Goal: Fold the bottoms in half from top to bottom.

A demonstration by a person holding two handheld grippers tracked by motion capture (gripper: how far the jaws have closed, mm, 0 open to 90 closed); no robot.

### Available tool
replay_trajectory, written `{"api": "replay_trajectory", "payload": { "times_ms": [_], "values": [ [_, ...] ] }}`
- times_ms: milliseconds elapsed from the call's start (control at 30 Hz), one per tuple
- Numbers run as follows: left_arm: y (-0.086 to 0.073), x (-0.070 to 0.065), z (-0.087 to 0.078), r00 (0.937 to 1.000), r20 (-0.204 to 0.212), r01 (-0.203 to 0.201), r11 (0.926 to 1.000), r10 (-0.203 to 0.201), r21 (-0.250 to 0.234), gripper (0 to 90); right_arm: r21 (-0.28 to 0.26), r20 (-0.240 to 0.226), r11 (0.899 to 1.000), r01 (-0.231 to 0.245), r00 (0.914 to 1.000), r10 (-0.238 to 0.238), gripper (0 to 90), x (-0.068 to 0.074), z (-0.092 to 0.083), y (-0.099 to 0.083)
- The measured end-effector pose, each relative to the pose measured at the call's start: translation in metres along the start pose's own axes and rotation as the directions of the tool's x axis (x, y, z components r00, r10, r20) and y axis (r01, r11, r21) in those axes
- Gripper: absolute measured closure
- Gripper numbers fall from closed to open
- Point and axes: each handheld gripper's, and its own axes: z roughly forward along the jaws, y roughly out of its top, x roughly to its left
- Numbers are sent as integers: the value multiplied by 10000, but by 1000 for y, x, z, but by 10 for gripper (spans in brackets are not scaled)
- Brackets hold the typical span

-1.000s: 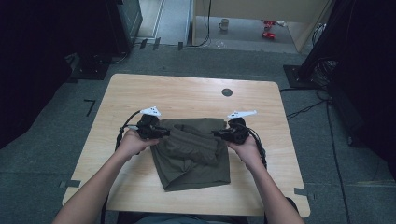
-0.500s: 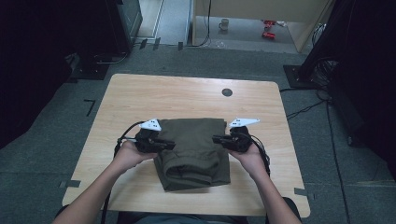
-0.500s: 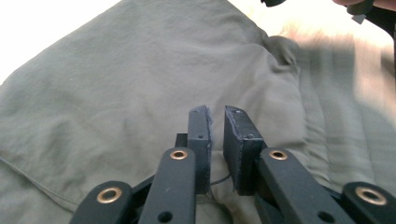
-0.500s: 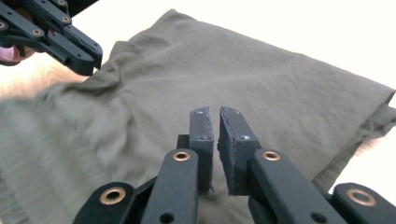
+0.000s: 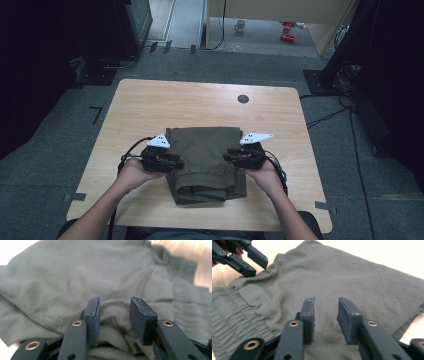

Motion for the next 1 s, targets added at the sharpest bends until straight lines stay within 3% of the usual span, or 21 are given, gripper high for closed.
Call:
{"api": "replay_trajectory", "payload": {
  "times_ms": [233, 267, 400, 667, 1000],
  "values": [
    [-5, 7, 11, 9993, -233, 318, 9978, -305, 584, 497, 590, 58, 9970, 504, 9987, -508, 553, 4, 16, -6],
    [-7, 10, 15, 9987, -346, 412, 9962, -386, 766, 480, 905, 60, 9946, 513, 9986, -520, 547, 4, 22, -9],
    [-9, 13, 20, 9983, -369, 481, 9950, -451, 871, 480, 1184, 112, 9908, 663, 9976, -681, 540, 4, 30, -13],
    [-7, 18, 28, 9972, -745, 87, 9958, -19, 910, 487, 1274, 293, 9893, 704, 9968, -747, 527, 3, 35, -16],
    [8, 38, 39, 9918, -1278, 99, 9983, -26, 566, 486, 878, 916, 9952, 430, 9945, -511, 524, -9, 42, -11]
  ]
}}
